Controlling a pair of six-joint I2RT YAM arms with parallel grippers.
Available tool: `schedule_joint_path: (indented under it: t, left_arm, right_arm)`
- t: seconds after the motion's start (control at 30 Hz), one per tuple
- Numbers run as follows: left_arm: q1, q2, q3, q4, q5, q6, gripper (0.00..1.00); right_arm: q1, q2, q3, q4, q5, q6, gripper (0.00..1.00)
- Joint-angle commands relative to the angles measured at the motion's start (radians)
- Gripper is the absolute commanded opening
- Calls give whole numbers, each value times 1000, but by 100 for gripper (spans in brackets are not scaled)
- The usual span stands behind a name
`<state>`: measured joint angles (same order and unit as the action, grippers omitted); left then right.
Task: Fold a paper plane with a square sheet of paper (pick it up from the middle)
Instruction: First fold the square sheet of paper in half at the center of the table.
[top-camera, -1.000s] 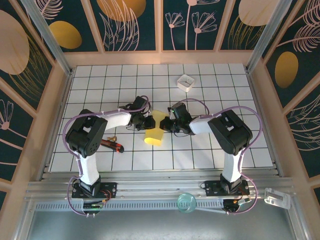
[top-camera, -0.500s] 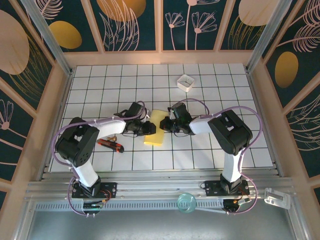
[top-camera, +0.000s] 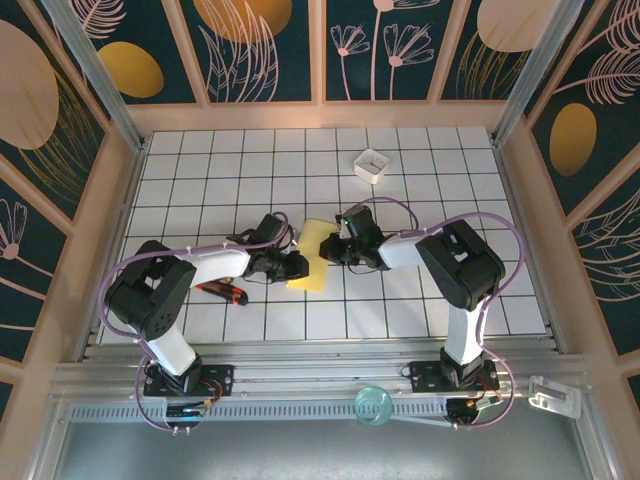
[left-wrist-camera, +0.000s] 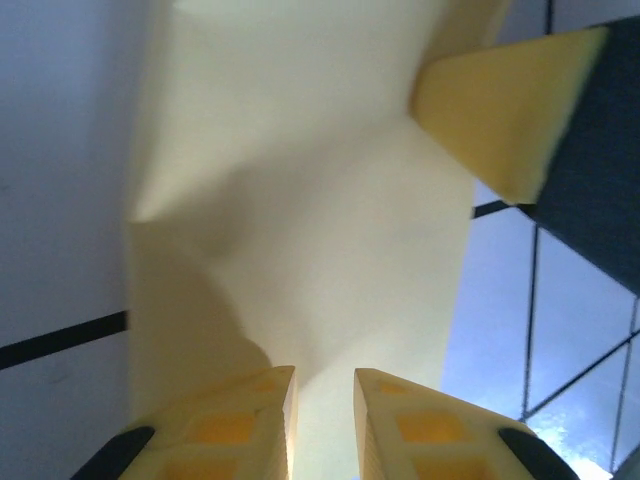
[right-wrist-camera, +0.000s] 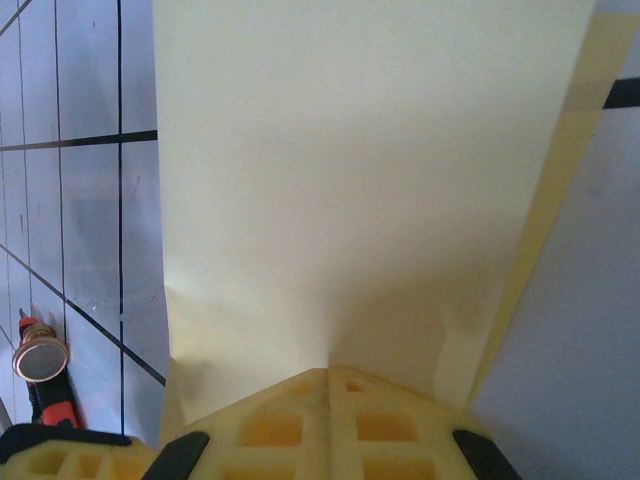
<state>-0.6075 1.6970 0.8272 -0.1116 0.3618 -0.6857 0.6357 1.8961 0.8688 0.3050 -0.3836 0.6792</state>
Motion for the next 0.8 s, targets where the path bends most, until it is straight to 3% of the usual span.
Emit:
schedule_joint_path:
  t: [0.0, 0.3, 0.6, 0.77]
  left_arm:
    - [9, 10, -1, -60, -65, 11, 23]
    - [10, 9, -14, -116, -128, 42, 24]
    - [11, -64, -51, 63, 96, -6, 30]
    - [18, -31, -40, -37, -16, 15, 24]
  right_arm:
    - [-4, 62, -67, -188, 103, -31, 0]
    - [-9, 59, -77, -188, 103, -40, 0]
    - [-11, 55, -80, -190, 104, -43, 0]
    - [-10, 55, -76, -194, 106, -47, 0]
